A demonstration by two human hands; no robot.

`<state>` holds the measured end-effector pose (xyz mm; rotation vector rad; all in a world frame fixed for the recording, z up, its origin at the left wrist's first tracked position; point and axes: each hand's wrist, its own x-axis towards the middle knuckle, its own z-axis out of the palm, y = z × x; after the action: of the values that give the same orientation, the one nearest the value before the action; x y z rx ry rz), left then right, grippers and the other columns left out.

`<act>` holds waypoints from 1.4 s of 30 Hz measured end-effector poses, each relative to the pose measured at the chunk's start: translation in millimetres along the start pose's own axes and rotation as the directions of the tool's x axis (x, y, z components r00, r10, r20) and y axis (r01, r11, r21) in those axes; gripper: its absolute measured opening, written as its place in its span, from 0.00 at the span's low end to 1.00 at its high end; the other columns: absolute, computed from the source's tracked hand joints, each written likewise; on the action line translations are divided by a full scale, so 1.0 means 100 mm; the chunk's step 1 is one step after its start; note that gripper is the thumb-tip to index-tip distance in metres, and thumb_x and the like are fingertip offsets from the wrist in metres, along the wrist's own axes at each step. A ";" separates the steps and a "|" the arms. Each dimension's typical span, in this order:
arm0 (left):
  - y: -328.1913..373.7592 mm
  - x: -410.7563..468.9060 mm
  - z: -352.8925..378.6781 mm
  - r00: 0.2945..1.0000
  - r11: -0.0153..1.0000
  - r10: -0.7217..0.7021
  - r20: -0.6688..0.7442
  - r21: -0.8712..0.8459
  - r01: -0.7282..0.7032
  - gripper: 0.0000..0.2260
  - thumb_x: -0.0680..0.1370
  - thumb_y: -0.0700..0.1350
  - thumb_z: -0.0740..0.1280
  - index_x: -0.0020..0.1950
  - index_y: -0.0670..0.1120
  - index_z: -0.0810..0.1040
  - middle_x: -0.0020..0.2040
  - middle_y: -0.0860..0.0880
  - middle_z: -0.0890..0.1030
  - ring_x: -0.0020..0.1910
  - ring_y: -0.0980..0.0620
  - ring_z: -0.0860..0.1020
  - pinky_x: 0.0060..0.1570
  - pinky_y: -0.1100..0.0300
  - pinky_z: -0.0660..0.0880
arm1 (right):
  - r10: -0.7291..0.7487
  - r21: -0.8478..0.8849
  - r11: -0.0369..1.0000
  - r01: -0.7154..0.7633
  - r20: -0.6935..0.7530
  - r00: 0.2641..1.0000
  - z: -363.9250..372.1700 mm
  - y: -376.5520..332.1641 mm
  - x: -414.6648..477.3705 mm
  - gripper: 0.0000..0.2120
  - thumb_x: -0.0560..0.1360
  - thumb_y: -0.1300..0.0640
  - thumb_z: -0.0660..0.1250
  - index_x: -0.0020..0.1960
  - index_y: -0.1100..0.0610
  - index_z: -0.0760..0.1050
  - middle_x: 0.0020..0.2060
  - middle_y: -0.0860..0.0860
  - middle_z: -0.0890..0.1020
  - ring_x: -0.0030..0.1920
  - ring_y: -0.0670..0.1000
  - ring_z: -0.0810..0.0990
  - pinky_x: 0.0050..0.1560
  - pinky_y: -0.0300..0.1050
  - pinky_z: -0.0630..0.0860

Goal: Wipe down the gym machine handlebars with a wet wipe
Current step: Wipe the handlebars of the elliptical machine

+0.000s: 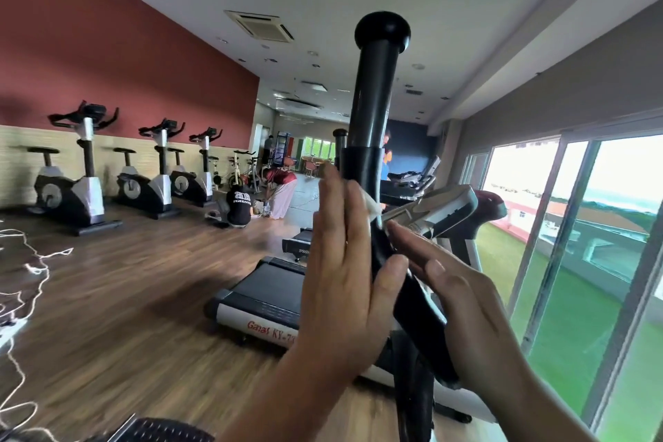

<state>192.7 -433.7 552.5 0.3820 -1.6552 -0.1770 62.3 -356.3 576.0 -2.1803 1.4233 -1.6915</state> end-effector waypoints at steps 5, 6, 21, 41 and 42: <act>0.02 -0.15 0.15 0.998 0.999 -0.033 -0.052 0.038 0.035 0.33 0.84 0.53 0.53 0.84 0.48 0.41 0.86 0.49 0.35 0.86 0.48 0.41 0.82 0.37 0.54 | -0.035 -0.011 0.999 0.036 0.044 0.998 -0.13 0.10 -0.07 0.24 0.80 0.45 0.58 0.73 0.46 0.77 0.71 0.36 0.79 0.74 0.39 0.74 0.76 0.49 0.69; 0.03 -0.09 0.15 0.997 0.998 -0.042 -0.072 0.036 0.044 0.33 0.84 0.52 0.54 0.84 0.48 0.41 0.86 0.49 0.35 0.86 0.48 0.41 0.82 0.38 0.53 | -0.038 -0.019 0.999 0.039 0.057 0.998 -0.14 0.12 -0.08 0.23 0.81 0.48 0.59 0.73 0.47 0.77 0.71 0.37 0.79 0.75 0.40 0.74 0.77 0.52 0.69; 0.29 -0.77 0.64 0.977 0.983 -0.182 -0.107 0.003 0.184 0.33 0.85 0.62 0.48 0.84 0.49 0.39 0.85 0.50 0.34 0.86 0.48 0.42 0.81 0.38 0.56 | 0.004 0.099 0.995 -0.019 0.149 0.989 -0.27 0.32 -0.28 0.26 0.80 0.44 0.53 0.73 0.47 0.77 0.72 0.37 0.78 0.75 0.38 0.73 0.76 0.43 0.70; 0.21 -0.70 0.75 0.942 0.731 -0.310 -0.127 -0.665 0.151 0.37 0.79 0.48 0.57 0.84 0.37 0.47 0.86 0.44 0.54 0.86 0.48 0.53 0.83 0.43 0.53 | -0.019 0.010 1.000 0.018 0.149 0.989 -0.20 0.40 -0.33 0.23 0.84 0.54 0.55 0.77 0.45 0.72 0.76 0.35 0.73 0.78 0.39 0.69 0.80 0.48 0.65; 0.17 -0.68 0.75 0.943 0.736 -0.306 -0.133 -0.662 0.146 0.37 0.80 0.48 0.57 0.84 0.37 0.47 0.86 0.44 0.53 0.86 0.49 0.52 0.83 0.46 0.53 | -0.018 0.016 1.000 0.015 0.150 0.989 -0.20 0.40 -0.34 0.23 0.84 0.55 0.55 0.77 0.47 0.72 0.76 0.35 0.73 0.78 0.39 0.68 0.80 0.46 0.65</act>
<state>122.1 -401.6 485.3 0.0642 -1.2076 -0.8397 22.3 -347.5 537.8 -2.2628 1.3542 -1.5007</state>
